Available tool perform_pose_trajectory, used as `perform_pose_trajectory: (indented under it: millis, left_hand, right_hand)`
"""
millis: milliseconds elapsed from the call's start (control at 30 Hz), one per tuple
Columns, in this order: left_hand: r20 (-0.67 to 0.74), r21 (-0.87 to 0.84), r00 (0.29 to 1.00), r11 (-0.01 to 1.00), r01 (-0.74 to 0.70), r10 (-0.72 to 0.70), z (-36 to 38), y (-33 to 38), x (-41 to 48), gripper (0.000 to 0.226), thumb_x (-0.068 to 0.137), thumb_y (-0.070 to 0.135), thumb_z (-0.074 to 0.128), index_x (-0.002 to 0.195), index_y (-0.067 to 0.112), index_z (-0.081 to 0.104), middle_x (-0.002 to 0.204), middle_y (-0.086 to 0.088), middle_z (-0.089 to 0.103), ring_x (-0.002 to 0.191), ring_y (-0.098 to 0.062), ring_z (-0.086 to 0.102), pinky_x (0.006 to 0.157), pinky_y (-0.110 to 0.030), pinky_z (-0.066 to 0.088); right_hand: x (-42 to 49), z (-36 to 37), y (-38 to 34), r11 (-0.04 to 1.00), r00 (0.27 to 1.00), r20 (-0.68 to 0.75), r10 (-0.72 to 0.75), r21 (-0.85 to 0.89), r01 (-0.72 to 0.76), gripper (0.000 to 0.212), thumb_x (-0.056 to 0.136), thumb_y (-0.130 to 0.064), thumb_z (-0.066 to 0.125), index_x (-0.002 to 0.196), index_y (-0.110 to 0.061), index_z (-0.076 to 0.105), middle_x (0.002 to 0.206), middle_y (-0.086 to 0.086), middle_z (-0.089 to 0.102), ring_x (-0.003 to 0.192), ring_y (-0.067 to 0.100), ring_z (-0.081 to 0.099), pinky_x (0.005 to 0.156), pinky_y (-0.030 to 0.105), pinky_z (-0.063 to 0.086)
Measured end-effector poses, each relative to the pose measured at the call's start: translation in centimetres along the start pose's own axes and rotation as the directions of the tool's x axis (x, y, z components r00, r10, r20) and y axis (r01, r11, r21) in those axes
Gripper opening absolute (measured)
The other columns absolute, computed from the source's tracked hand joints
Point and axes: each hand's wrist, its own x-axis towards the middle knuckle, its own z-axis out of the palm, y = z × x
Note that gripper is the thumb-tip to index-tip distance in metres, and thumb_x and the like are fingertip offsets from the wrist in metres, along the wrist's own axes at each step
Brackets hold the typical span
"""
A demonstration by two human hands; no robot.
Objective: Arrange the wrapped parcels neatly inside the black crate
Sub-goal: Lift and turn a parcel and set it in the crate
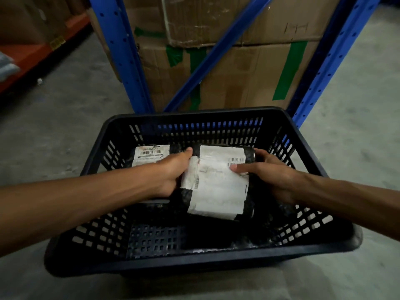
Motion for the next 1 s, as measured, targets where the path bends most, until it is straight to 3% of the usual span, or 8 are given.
perform_pose_trajectory:
  millis: [200,333,433,567,667,800,933,1000]
  left_hand:
    - [-0.106,0.264,0.982,0.957,-0.123,0.155,2.5,0.8,1.5,0.032,0.088,0.018,0.069,0.109,0.01,0.046,0.107,-0.006,0.06,0.092,-0.022,0.061,0.073,-0.031,0.054]
    - [-0.165,0.391,0.964,0.911,-0.132,0.21,3.2,0.0,3.9,0.017,0.089,0.012,0.066,0.087,0.014,0.05,0.108,-0.011,0.062,0.097,-0.025,0.06,0.078,-0.03,0.05]
    - [-0.141,0.528,0.979,0.848,-0.051,0.147,2.7,-1.4,6.8,0.049,0.08,0.015,0.069,0.125,0.007,0.054,0.135,-0.016,0.059,0.12,-0.031,0.06,0.093,-0.033,0.055]
    - [-0.196,0.663,0.975,0.747,0.055,0.102,2.9,-2.9,8.7,0.088,0.087,0.02,0.066,0.156,0.004,0.014,0.157,-0.013,0.035,0.141,-0.027,0.042,0.112,-0.031,0.042]
    - [-0.256,0.656,0.957,0.752,0.067,0.139,3.4,-3.3,9.5,0.095,0.091,0.026,0.063,0.157,0.001,-0.001,0.162,-0.014,0.024,0.146,-0.026,0.034,0.118,-0.03,0.033]
    - [-0.286,0.687,0.94,0.724,0.065,0.188,4.4,-3.3,7.5,0.093,0.091,0.018,0.06,0.157,0.003,-0.005,0.16,-0.025,0.02,0.145,-0.038,0.031,0.118,-0.041,0.031]
    - [-0.073,0.753,0.972,0.652,-0.092,0.222,7.5,-2.8,4.1,0.087,0.093,0.018,0.059,0.158,0.007,0.003,0.165,-0.016,0.004,0.153,-0.031,0.009,0.125,-0.034,0.015]
    - [0.054,0.723,0.983,0.673,-0.16,0.176,8.7,-3.1,2.2,0.072,0.091,0.015,0.06,0.154,0.01,0.025,0.159,-0.009,0.031,0.142,-0.024,0.036,0.117,-0.027,0.032]
  right_hand:
    - [5.5,1.5,-1.3,0.989,0.974,-0.201,-0.103,-0.124,0.079,0.051,0.075,-0.005,0.082,0.12,-0.007,0.058,0.088,0.001,0.066,0.073,0.016,0.067,0.068,0.033,0.058]
    - [10.2,1.3,0.5,0.977,0.976,-0.205,-0.069,-0.21,0.025,0.053,0.071,-0.011,0.085,0.119,-0.007,0.063,0.108,0.011,0.073,0.088,0.025,0.071,0.081,0.041,0.061]
    - [11.4,2.0,2.3,0.936,0.988,-0.136,-0.076,-0.352,0.024,0.044,0.077,-0.009,0.079,0.117,-0.003,0.063,0.114,0.009,0.07,0.095,0.024,0.068,0.086,0.036,0.058]
    - [12.3,3.0,3.5,0.791,0.997,-0.073,0.016,-0.609,-0.057,0.089,0.084,-0.024,0.068,0.155,-0.01,0.015,0.14,0.013,0.056,0.124,0.028,0.057,0.101,0.034,0.05]
    - [12.5,3.0,2.5,0.682,0.996,-0.028,0.088,-0.727,-0.08,0.102,0.09,-0.031,0.063,0.155,-0.007,-0.012,0.152,0.014,0.043,0.134,0.027,0.048,0.107,0.029,0.044]
    - [10.3,2.0,0.0,0.385,0.991,0.096,0.089,-0.921,0.055,0.095,0.094,-0.039,0.054,0.155,-0.003,-0.009,0.16,0.017,0.028,0.142,0.031,0.037,0.113,0.031,0.035]
    - [4.9,0.1,-3.3,-0.295,0.95,0.312,-0.021,-0.91,0.293,0.065,0.094,-0.031,0.048,0.153,-0.012,0.027,0.138,0.017,0.056,0.124,0.035,0.056,0.095,0.041,0.049]
    - [2.3,-1.6,-4.0,-0.485,0.908,0.408,-0.093,-0.815,0.317,0.046,0.09,-0.022,0.052,0.135,-0.014,0.052,0.126,0.011,0.065,0.116,0.032,0.062,0.088,0.041,0.053]
